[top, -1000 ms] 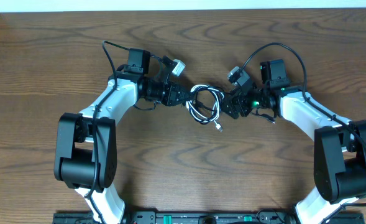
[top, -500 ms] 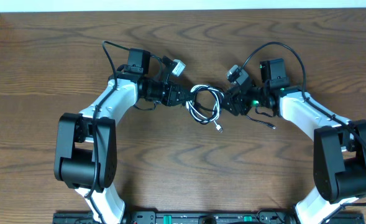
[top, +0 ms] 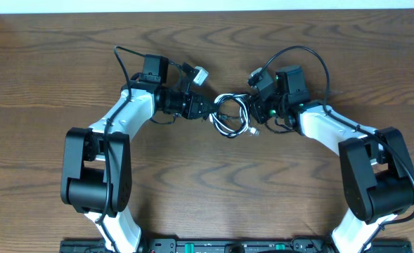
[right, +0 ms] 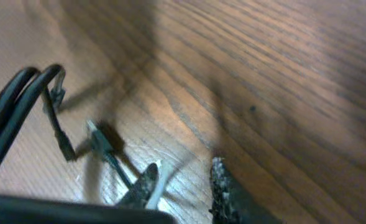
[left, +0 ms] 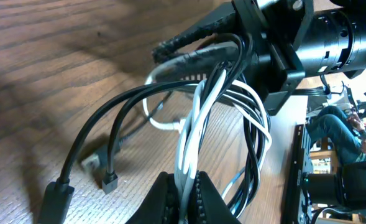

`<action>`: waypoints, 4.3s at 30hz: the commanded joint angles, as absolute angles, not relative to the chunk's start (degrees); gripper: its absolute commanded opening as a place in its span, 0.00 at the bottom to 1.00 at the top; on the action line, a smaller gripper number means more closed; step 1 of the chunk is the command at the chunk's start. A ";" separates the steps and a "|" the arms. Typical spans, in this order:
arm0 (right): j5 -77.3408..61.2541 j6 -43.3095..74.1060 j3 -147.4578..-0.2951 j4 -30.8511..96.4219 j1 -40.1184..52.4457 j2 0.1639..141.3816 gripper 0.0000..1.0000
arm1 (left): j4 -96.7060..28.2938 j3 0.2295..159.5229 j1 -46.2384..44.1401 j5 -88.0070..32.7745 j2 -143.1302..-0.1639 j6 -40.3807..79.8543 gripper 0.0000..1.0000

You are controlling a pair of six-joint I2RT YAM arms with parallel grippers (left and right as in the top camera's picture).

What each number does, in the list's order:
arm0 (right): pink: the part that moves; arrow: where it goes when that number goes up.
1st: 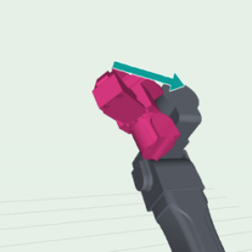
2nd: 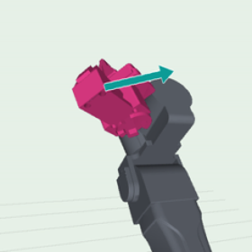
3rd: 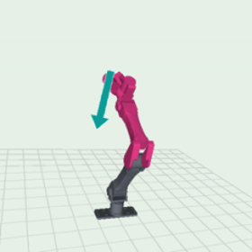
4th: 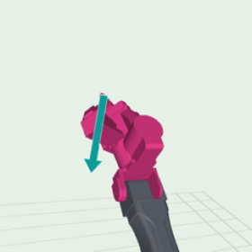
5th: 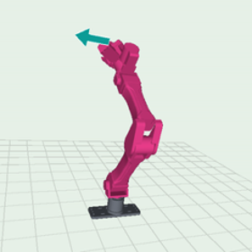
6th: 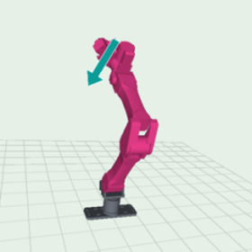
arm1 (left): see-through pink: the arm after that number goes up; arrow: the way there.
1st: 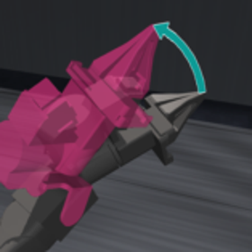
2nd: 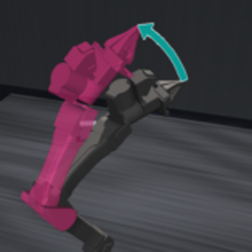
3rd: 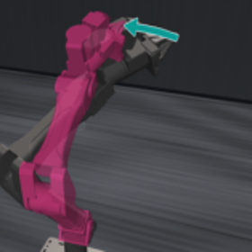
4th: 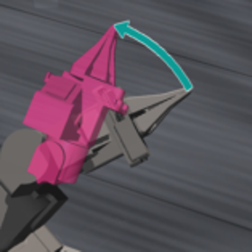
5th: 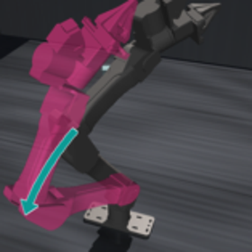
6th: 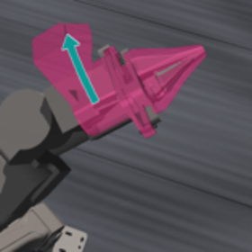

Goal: Untangle cables

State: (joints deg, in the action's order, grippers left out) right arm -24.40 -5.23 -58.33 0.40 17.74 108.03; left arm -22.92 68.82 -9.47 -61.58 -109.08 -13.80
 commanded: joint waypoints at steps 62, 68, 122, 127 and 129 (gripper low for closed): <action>12.23 -28.47 -58.72 6.24 25.98 87.29 0.01 | -23.05 68.58 -9.67 -63.44 -107.79 -14.72 0.08; 8.84 -26.81 -58.72 6.22 25.98 87.29 0.01 | -23.05 68.58 -9.67 -63.44 -107.79 -14.72 0.08; -2.33 -3.66 -58.70 4.99 25.23 99.48 0.01 | -23.05 68.55 -9.72 -63.81 -107.79 -14.33 0.13; -2.57 -3.66 -58.70 4.86 25.23 99.48 0.01 | -23.05 68.58 -9.72 -63.81 -107.79 -14.33 0.21; -3.84 -3.64 -58.70 4.91 25.23 99.48 0.01 | -23.05 68.58 -9.72 -63.81 -107.79 -14.31 0.26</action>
